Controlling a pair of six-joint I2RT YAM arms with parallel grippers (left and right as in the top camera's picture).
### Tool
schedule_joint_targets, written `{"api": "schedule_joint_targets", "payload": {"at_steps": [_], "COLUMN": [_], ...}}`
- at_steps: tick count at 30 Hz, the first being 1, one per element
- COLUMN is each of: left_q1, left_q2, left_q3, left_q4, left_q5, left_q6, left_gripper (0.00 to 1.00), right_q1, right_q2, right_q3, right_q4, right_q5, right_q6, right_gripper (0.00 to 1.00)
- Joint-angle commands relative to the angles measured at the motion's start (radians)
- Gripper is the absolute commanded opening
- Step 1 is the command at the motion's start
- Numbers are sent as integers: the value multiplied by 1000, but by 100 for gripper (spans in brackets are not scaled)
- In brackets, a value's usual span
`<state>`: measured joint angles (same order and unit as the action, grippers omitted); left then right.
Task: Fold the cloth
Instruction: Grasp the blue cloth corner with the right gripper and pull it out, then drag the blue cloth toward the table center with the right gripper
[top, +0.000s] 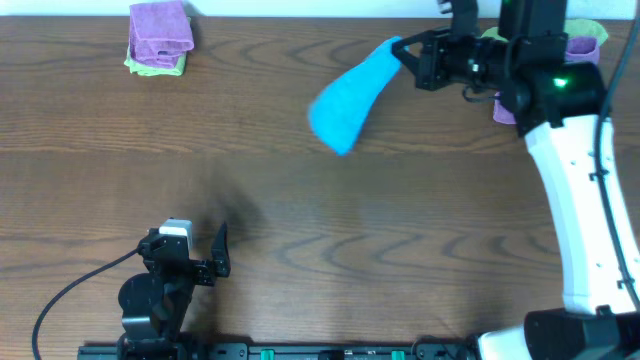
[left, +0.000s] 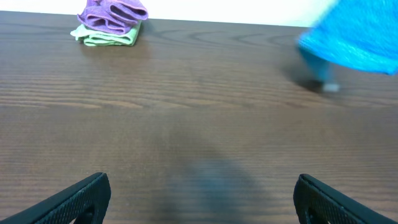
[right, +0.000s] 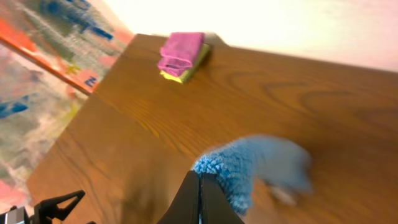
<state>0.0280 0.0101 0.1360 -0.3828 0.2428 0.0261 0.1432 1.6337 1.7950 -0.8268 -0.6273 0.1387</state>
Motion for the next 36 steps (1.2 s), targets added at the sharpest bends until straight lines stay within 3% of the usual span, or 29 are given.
{"api": "schedule_joint_targets", "payload": {"at_steps": [1, 2, 3, 4, 5, 13, 18, 20, 29, 32, 36], "left_q1": [-2, -2, -2, -2, -2, -2, -2, -2, -2, -2, -2], "left_q2": [-6, -6, -6, -6, -6, -6, -6, -6, -6, -6, -6], "left_q3": [-22, -22, -22, -22, -22, -22, -22, -22, -22, -22, -22], "left_q4": [-2, -2, -2, -2, -2, -2, -2, -2, -2, -2, -2], "left_q5": [-10, -10, -10, -10, -10, -10, -10, -10, -10, -10, -10], "left_q6": [4, 4, 4, 4, 4, 4, 4, 4, 4, 4, 4], "left_gripper": [95, 95, 95, 95, 95, 95, 95, 95, 95, 95, 95], "right_q1": [-36, -48, -57, -62, -64, -56, -8, 12, 126, 130, 72], "right_q2": [-12, -10, -10, -10, -10, -8, 4, 13, 26, 40, 70], "right_q3": [16, 16, 16, 16, 16, -55, -245, -316, -499, -570, -598], "right_q4": [-110, -167, -219, -260, -291, -358, -253, -195, -125, -77, 3], "right_q5": [144, 197, 252, 290, 312, 312, 290, 251, 177, 269, 360], "right_q6": [-49, -68, -74, -74, -82, -164, -178, -178, -214, -164, -93], "right_gripper": [1, 11, 30, 68, 70, 70, 61, 52, 58, 52, 52]}}
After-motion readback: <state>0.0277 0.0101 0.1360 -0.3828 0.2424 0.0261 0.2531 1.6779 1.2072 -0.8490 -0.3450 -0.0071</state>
